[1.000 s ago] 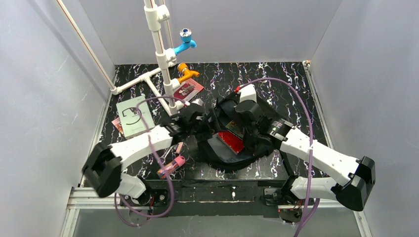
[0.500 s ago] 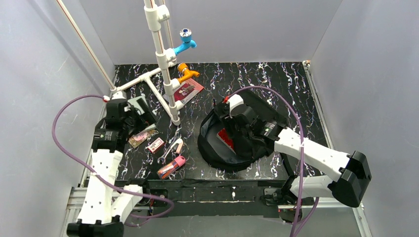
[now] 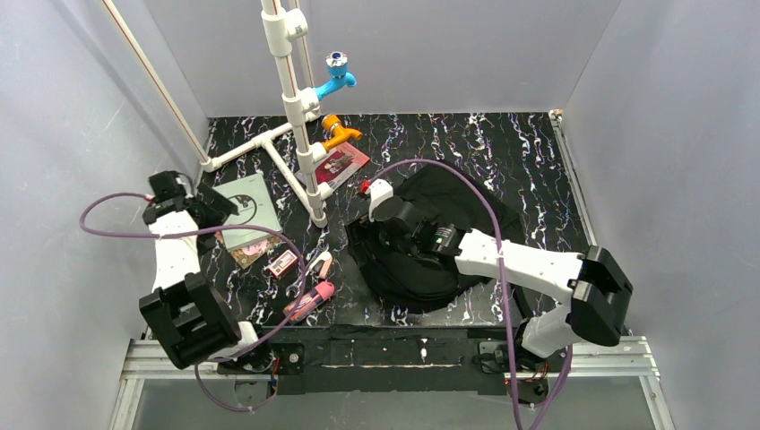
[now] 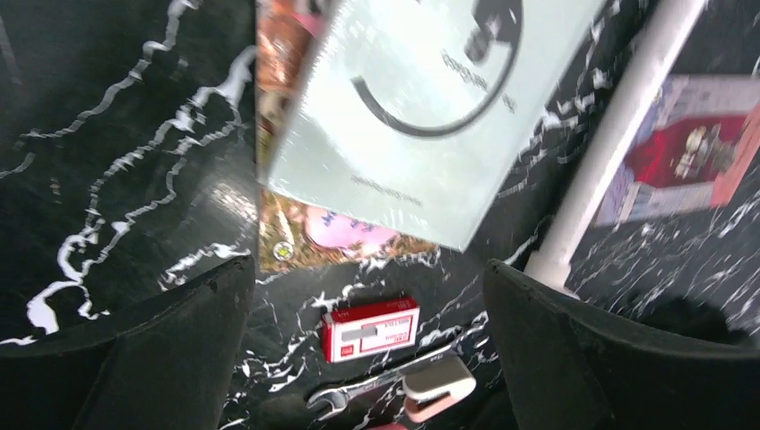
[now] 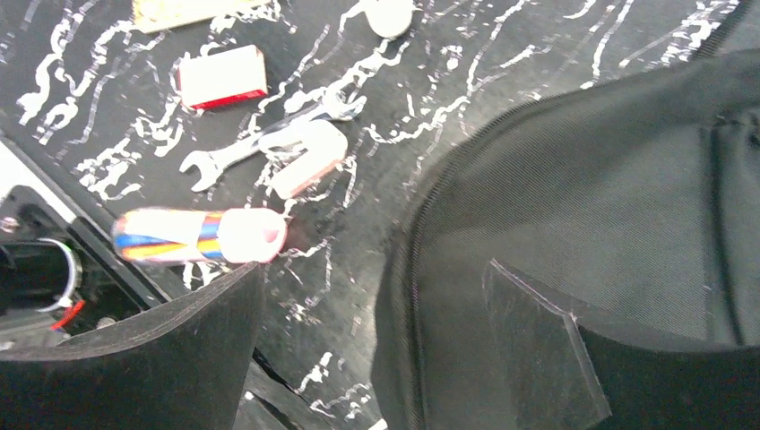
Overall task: Pack the student bag
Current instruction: Place the book in the student bag, then adjust the book at the center of the board.
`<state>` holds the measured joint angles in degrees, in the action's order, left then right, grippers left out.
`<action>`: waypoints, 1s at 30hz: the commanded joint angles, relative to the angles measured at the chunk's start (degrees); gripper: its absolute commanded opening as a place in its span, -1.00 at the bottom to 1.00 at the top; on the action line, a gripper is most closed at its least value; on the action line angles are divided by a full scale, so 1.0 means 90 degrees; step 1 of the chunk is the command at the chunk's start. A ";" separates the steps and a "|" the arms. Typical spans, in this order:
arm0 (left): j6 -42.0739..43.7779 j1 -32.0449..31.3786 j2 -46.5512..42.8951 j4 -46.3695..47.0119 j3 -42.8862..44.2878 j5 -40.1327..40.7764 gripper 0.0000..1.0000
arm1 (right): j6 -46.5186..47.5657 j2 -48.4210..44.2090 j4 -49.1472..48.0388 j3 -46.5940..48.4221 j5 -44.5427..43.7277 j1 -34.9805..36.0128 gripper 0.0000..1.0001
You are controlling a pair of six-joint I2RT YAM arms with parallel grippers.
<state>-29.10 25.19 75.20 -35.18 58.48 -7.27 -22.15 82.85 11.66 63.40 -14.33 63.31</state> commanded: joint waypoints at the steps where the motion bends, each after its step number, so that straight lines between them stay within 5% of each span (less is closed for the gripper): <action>1: 0.0035 0.0549 0.0324 0.0353 0.0356 -0.0396 0.92 | -0.0399 0.0410 -0.1345 0.0169 0.0900 -0.0032 0.97; 11: 0.0560 0.0584 0.1737 0.1056 0.0517 -0.0995 0.63 | -0.0229 0.1568 -0.2280 0.0215 0.1533 0.0042 0.96; 17: 0.0572 0.0507 0.2043 0.0904 0.0350 -0.1067 0.46 | 0.0509 0.2458 -0.2213 0.1039 0.0572 0.0621 0.94; 25: 0.0575 0.0463 0.1675 0.0699 0.0116 -0.1404 -0.45 | 0.2407 0.3447 -0.1810 0.2188 -0.0610 0.0983 0.80; 30: 0.0304 0.0446 0.1653 0.0883 0.0021 -0.2024 -0.71 | 0.3929 0.3623 -0.2358 0.2153 -0.0524 0.0983 0.67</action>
<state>-25.12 29.54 92.66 -27.24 59.44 -19.51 -0.78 114.76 -4.82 81.12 -16.82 72.69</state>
